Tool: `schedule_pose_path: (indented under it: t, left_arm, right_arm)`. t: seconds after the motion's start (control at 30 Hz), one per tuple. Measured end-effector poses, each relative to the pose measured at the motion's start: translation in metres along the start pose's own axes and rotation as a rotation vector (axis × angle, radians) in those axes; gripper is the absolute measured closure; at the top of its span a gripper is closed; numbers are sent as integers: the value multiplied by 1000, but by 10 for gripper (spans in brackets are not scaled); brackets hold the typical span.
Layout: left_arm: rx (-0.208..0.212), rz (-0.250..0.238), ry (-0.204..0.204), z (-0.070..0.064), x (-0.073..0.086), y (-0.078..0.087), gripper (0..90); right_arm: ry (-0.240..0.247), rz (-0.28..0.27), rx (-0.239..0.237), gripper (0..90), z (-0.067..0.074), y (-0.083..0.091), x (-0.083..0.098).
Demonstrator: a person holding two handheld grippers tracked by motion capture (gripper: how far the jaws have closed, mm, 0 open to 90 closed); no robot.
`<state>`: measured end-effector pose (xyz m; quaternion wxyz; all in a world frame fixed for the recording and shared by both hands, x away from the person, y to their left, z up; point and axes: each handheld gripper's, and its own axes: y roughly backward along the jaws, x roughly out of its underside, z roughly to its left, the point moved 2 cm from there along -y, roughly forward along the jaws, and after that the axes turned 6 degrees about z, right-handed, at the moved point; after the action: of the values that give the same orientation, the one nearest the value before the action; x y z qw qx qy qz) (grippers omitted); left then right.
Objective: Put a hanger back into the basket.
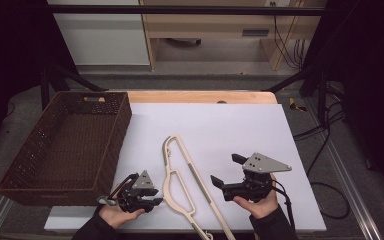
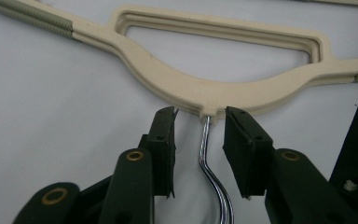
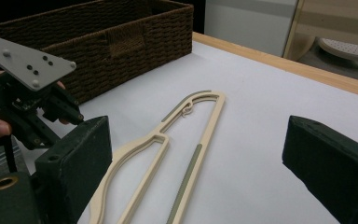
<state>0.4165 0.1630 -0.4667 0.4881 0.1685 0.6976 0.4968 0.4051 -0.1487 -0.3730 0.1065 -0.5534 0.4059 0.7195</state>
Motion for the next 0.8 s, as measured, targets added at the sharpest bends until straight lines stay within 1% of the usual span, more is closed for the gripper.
schedule_pose_path:
  t: [0.17, 0.27, 0.33, 0.4, 0.47, 0.57, 0.63, 0.7, 0.73, 0.8]
  left_arm:
    - [6, 20, 2, 0, 1, -5, 737]
    - [11, 28, 8, 1, 2, -7, 767]
    - [25, 27, 12, 1, 2, -8, 787]
    - [31, 36, 1, 1, 2, -9, 814]
    - [31, 37, 3, 1, 2, -9, 840]
    - [29, 38, 5, 0, 1, -9, 855]
    - [31, 32, 19, 0, 1, -8, 860]
    - [29, 32, 24, -1, 0, -8, 862]
    - [30, 39, 21, -1, 0, -7, 862]
    - [30, 37, 11, -3, -1, -5, 870]
  right_arm:
    - [1, 3, -4, 84, 0, -1, 0]
    - [2, 6, -6, 84, 1, -2, 1]
    - [5, 10, -6, 84, 2, -3, 1]
    - [6, 10, -8, 84, 2, -4, 1]
    - [6, 13, -9, 84, 3, -5, 1]
    - [8, 22, -12, 84, 4, -7, 2]
    - [15, 32, -21, 84, 7, -10, 2]
    - [16, 40, -28, 84, 10, -13, 3]
    - [19, 43, -30, 84, 11, -14, 3]
    - [25, 57, -42, 86, 15, -19, 4]
